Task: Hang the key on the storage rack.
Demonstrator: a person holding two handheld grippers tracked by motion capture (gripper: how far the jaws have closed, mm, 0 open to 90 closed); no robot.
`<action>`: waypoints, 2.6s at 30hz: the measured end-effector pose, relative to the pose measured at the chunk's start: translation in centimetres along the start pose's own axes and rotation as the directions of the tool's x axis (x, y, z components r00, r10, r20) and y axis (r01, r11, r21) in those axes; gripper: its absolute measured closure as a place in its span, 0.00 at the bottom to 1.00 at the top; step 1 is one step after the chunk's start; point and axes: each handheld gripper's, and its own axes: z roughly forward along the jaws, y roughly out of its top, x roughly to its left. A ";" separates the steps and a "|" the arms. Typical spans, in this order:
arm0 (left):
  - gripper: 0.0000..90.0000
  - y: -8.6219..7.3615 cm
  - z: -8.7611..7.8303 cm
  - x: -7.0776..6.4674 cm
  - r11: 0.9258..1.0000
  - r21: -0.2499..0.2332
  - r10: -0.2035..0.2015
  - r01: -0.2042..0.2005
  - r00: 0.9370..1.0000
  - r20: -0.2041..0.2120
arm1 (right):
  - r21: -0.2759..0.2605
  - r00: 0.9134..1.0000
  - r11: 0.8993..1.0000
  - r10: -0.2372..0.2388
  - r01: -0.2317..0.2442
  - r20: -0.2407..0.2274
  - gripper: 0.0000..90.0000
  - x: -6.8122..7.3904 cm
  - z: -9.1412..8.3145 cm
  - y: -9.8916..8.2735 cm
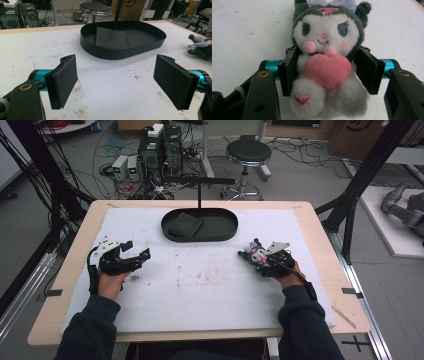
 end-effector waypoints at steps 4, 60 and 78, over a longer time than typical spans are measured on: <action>0.21 0.0 0.0 0.0 1.000 -0.001 -0.005 0.005 1.000 -0.002 | -0.066 0.995 0.993 0.092 -0.094 -0.033 0.27 -0.2 -0.4 0.1; 0.23 -0.1 0.1 0.4 1.000 -0.009 0.012 -0.012 1.000 0.028 | -0.253 0.981 0.958 0.092 -0.133 -0.169 0.37 -2.8 -2.1 10.8; 0.25 -0.1 0.2 0.6 1.000 -0.020 0.001 0.000 1.000 0.027 | -0.279 0.973 0.938 0.164 -0.205 -0.163 0.38 -6.8 -1.2 18.0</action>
